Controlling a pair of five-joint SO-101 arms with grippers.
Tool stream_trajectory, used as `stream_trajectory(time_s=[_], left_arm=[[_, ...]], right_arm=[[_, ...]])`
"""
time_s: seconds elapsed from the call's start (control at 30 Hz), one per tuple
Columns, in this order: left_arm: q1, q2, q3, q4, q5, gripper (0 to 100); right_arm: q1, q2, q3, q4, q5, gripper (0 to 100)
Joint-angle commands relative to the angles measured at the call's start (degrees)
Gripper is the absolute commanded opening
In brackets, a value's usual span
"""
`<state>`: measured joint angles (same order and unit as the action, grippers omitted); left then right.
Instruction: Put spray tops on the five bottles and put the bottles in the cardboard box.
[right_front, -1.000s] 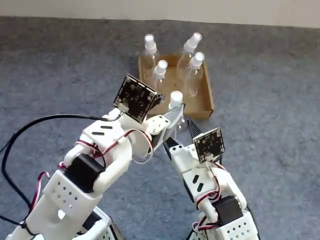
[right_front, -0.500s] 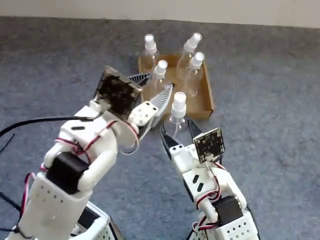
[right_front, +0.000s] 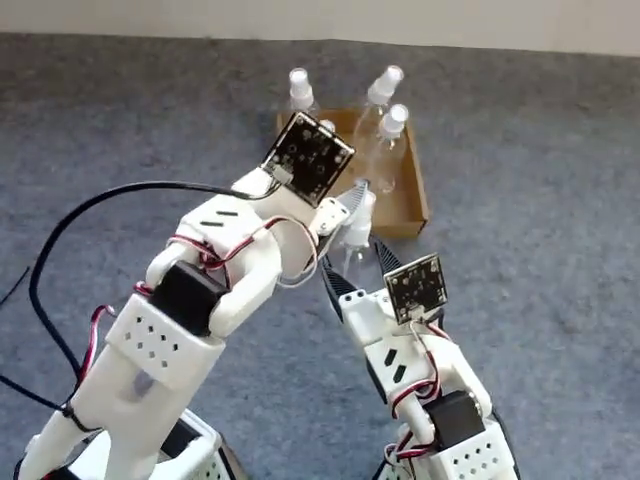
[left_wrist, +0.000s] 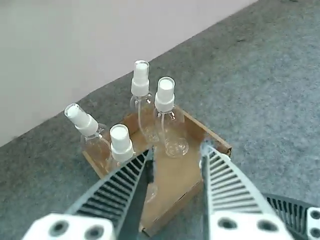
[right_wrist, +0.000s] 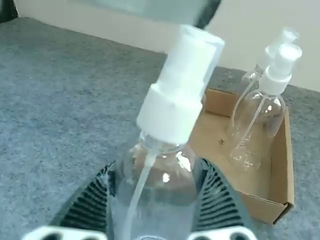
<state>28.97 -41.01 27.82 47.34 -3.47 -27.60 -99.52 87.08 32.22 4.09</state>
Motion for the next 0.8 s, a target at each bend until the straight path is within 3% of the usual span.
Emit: stream_trajectory(time_s=[0.0, 0.27, 0.6, 0.77], left_arm=[[2.24, -0.92, 0.04, 2.55, -0.53, 15], [-1.19, -4.88, -1.1, 5.36, -0.53, 15], [-12.26, -21.85, -4.18, 15.38, -0.62, 15], [-14.55, -27.21, 2.86, 16.44, -6.07, 15]], right_arm=[[0.04, -0.66, -1.19, -1.54, -0.53, 0.4], [0.13, -0.66, -1.63, -1.45, -0.44, 0.4], [0.13, 0.04, -7.78, -1.45, -0.09, 0.4], [0.13, 5.14, -13.32, -1.63, -0.09, 0.4]])
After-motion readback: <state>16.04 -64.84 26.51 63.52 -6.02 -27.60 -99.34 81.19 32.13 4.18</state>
